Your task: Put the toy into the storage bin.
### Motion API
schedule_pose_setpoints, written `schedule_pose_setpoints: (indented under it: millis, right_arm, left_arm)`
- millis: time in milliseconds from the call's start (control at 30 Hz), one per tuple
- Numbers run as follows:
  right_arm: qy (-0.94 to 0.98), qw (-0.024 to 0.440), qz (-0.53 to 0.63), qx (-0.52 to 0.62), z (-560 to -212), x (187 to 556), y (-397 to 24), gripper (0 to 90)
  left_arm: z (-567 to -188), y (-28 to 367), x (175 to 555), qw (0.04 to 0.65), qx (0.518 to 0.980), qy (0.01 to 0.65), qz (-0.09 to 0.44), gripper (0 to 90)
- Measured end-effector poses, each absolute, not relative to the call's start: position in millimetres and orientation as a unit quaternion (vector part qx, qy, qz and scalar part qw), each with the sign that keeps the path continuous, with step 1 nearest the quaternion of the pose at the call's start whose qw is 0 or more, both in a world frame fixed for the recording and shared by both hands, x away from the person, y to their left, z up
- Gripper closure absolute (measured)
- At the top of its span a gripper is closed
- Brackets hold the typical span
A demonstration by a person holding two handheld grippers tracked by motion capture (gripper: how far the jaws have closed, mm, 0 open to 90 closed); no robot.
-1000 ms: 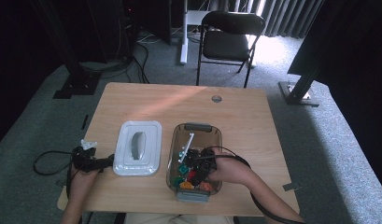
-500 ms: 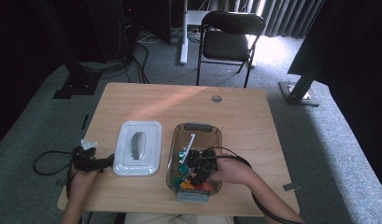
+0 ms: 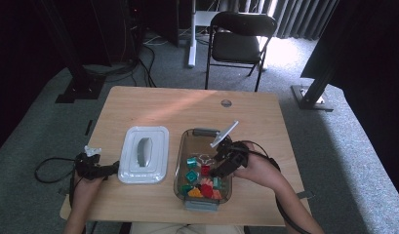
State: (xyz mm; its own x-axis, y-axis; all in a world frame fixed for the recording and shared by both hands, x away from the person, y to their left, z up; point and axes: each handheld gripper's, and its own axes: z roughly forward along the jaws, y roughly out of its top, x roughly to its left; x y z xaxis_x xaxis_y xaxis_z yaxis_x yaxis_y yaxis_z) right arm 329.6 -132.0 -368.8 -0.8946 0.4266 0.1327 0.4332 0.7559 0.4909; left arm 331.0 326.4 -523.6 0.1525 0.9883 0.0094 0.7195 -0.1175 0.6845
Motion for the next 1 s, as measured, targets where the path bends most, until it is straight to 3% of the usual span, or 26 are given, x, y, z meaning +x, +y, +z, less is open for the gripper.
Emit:
schedule_pose_setpoints:
  millis: [100, 367, 667, 1000]
  right_arm:
    - [-0.933, 0.001, -0.271, -0.238, -367, 330, -138, 30.2]
    - [-0.907, -0.046, -0.316, -0.274, -359, 328, -166, 12.2]
    - [-0.893, -0.081, -0.333, -0.292, -363, 329, -193, 12.9]
    - [-0.863, -0.113, -0.357, -0.340, -394, 335, -224, 13.1]
  left_arm:
    - [-524, 327, 331, 0.276, 0.708, 0.604, 0.243, 0.8]
    - [-524, 326, 331, 0.276, 0.707, 0.604, 0.243, 0.8]
    - [-524, 326, 331, 0.277, 0.706, 0.604, 0.243, 0.8]
    - [-524, 326, 331, 0.277, 0.707, 0.604, 0.244, 0.8]
